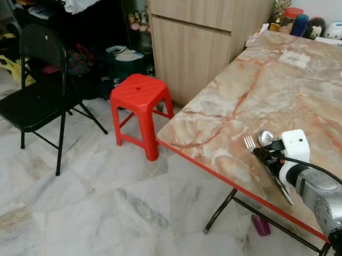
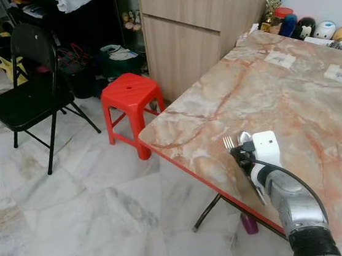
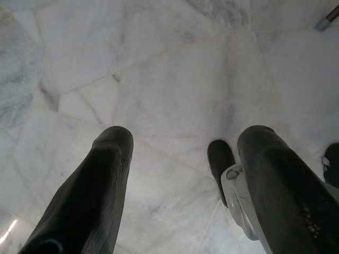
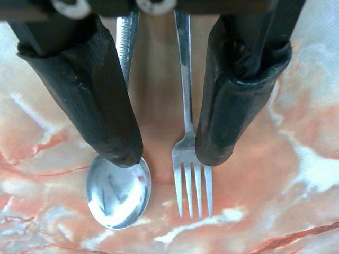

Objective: Setting the table

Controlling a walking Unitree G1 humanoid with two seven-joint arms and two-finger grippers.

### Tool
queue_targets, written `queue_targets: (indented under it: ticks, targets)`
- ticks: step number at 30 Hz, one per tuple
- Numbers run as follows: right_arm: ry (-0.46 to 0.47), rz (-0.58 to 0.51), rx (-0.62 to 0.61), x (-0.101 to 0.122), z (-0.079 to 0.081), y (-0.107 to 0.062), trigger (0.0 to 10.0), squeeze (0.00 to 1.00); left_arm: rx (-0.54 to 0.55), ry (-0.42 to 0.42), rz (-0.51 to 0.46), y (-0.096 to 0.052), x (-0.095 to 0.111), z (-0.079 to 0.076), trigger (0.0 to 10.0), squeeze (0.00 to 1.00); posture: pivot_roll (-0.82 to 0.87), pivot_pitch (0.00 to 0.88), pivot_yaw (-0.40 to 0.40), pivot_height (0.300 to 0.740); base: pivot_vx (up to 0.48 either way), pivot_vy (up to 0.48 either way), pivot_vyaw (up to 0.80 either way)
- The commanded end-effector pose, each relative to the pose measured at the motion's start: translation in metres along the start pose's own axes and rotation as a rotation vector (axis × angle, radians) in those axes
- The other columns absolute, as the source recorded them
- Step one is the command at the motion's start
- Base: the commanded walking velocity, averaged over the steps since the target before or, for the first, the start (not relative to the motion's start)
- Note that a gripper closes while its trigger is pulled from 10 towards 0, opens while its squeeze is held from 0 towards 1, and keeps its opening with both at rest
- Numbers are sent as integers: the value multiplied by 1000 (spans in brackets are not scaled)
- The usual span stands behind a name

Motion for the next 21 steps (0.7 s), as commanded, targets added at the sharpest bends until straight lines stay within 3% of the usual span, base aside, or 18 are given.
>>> queue_targets:
  ticks: [1, 2, 3, 4, 5, 6, 7, 8, 21]
  targets:
    - [-14, 3, 1, 1, -1, -2, 10000, 0, -7, 7, 30, -2, -8, -1, 10000, 0, 23, 119, -30, 740, 0, 0, 0]
    - [-15, 5, 3, 1, 0, -2, 10000, 0, -7, 7, 30, -2, -8, -1, 10000, 0, 23, 119, -30, 740, 0, 0, 0]
    - [-15, 4, 8, 0, 0, -2, 4667, 0, -7, 7, 30, -2, -8, -1, 10000, 0, 23, 119, -30, 740, 0, 0, 0]
    - [-12, 1, 15, 0, 3, -1, 549, 0, -8, 7, 30, -2, -8, -1, 10000, 0, 25, 119, -31, 740, 0, 0, 0]
    - [-11, 0, 17, 0, 4, -1, 0, 0, -8, 7, 30, -2, -8, -1, 10000, 0, 26, 119, -31, 740, 0, 0, 0]
    - [-10, 0, 19, 0, 4, -1, 0, 0, -9, 7, 30, -2, -8, -1, 10000, 0, 26, 119, -31, 740, 0, 0, 0]
    - [-9, 0, 20, 0, 5, -1, 3451, 0, -9, 6, 31, -2, -8, -1, 10000, 0, 26, 119, -31, 740, 0, 0, 0]
    - [-7, 2, 22, 0, 6, 0, 10000, 0, -9, 6, 31, -2, -8, -1, 10000, 0, 25, 120, -30, 740, 0, 0, 0]
    - [-1, 20, 33, -5, 10, 0, 10000, 0, -11, 7, 36, -2, -9, -1, 10000, 0, 26, 121, -28, 740, 0, 0, 0]
Point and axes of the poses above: a point about 5 cm out from each wrist's last joint towards the gripper, its own y axis pointing out of the wrist towards the gripper, its own x axis along the axis of the wrist's last joint, z = x × y, the point moved 3 cm from there along y, pointing out of the wrist towards the gripper, and after that the axes turned 11 degrees about -y, right-handed, at the moved point
